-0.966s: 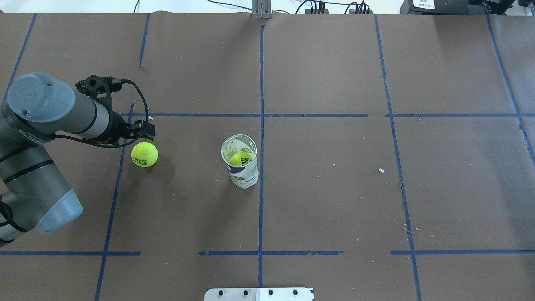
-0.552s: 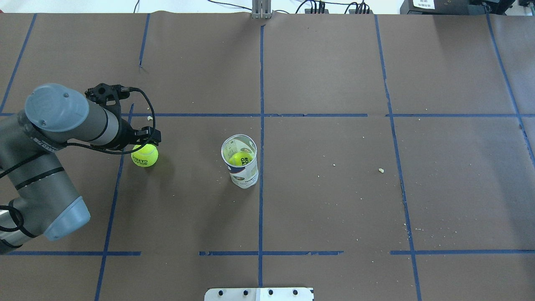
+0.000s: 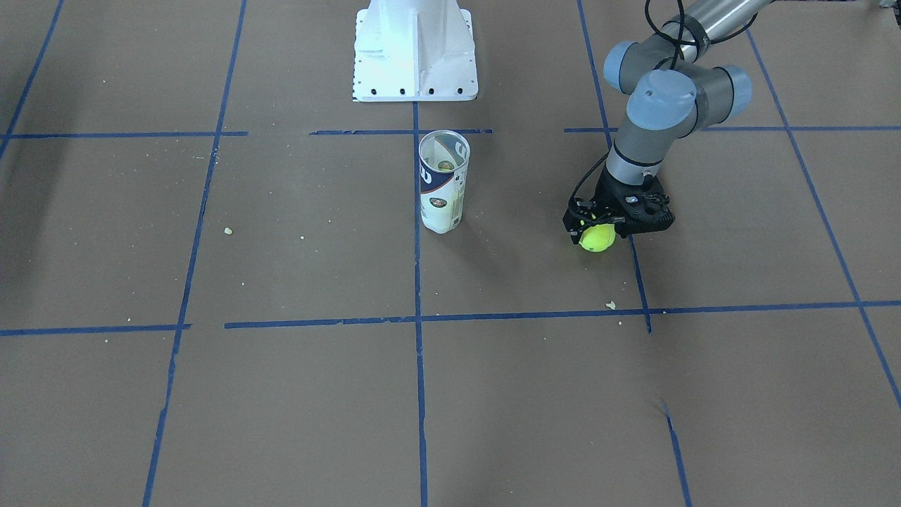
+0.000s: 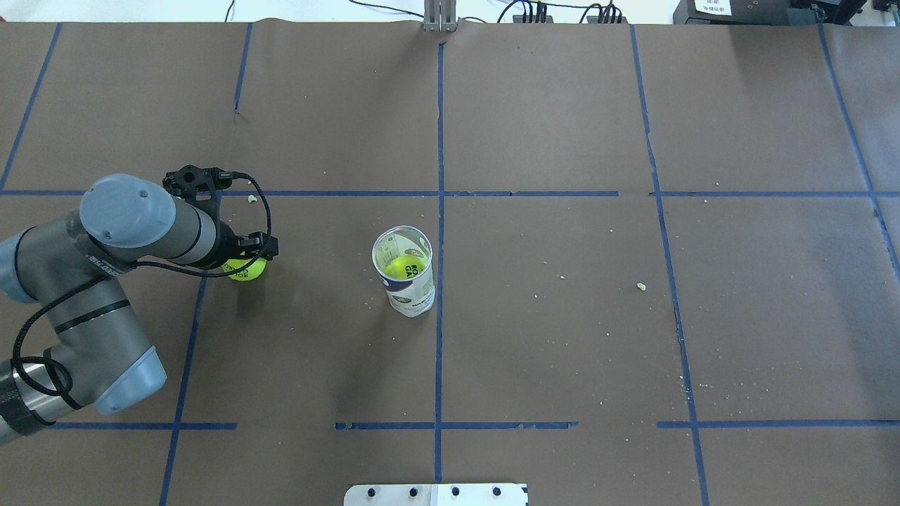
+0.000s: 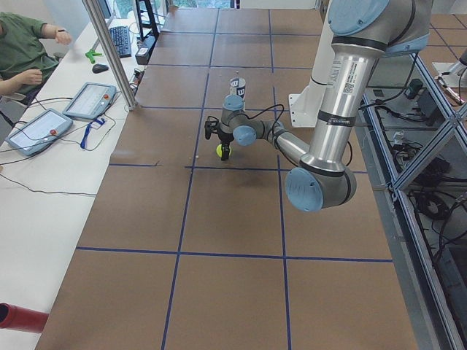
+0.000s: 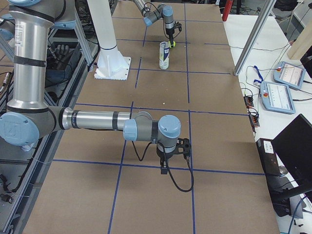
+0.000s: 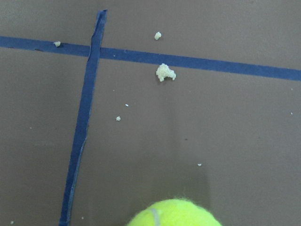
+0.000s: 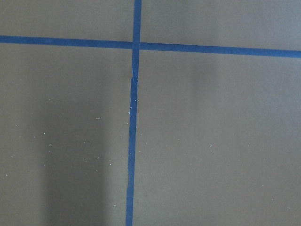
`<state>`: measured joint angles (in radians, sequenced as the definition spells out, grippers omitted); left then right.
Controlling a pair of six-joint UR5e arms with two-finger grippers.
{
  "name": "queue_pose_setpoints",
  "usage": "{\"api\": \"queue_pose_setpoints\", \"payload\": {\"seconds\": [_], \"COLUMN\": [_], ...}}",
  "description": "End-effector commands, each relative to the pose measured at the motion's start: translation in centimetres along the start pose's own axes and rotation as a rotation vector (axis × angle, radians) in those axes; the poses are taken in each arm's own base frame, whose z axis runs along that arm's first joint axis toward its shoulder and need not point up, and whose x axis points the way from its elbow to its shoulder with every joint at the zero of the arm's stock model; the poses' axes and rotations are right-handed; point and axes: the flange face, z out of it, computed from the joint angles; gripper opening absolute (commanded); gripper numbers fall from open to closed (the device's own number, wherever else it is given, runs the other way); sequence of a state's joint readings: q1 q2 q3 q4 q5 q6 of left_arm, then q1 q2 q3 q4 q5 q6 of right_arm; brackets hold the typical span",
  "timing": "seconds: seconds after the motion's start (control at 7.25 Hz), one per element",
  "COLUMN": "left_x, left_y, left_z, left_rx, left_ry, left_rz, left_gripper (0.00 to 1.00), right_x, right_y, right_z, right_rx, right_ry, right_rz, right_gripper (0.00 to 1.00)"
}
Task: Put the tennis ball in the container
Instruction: 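Close the left gripper around the tennis ball and lift it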
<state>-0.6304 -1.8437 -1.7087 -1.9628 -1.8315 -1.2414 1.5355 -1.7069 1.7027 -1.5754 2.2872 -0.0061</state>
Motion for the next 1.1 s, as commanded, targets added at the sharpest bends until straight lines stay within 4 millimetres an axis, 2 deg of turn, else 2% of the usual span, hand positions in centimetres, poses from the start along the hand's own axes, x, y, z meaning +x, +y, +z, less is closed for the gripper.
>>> {"api": "queue_pose_setpoints", "payload": {"seconds": [0.0,0.14,0.28,0.41,0.69,0.83,0.97], "left_x": [0.3,0.6,1.3,1.6,4.0,4.3,6.8], "left_y": [0.1,0.2,0.2,0.2,0.7,-2.0,-2.0], "left_z": [-0.2,-0.8,-2.7,-5.5,-13.4,-18.5,-21.7], "left_rx": [0.0,0.001,0.011,0.026,-0.004,0.044,-0.012], "left_ry": [0.008,0.019,0.044,0.066,0.047,0.054,0.053], "left_rz": [0.002,0.005,0.009,0.016,-0.001,-0.047,-0.073], "left_gripper": [0.62,0.17,0.1,0.04,0.03,0.03,0.04], "right_x": [0.0,0.0,0.0,0.0,0.0,0.0,0.0], "right_y": [0.0,0.0,0.0,-0.1,0.0,0.0,0.0], "right_z": [0.0,0.0,0.0,0.0,0.0,0.0,0.0], "right_rx": [0.0,0.0,0.0,0.001,0.0,0.0,0.0], "right_ry": [0.0,0.0,0.0,0.0,0.0,0.0,0.0], "right_rz": [0.0,0.0,0.0,-0.001,0.0,0.0,0.0], "right_gripper": [1.0,1.0,1.0,1.0,1.0,1.0,1.0]}}
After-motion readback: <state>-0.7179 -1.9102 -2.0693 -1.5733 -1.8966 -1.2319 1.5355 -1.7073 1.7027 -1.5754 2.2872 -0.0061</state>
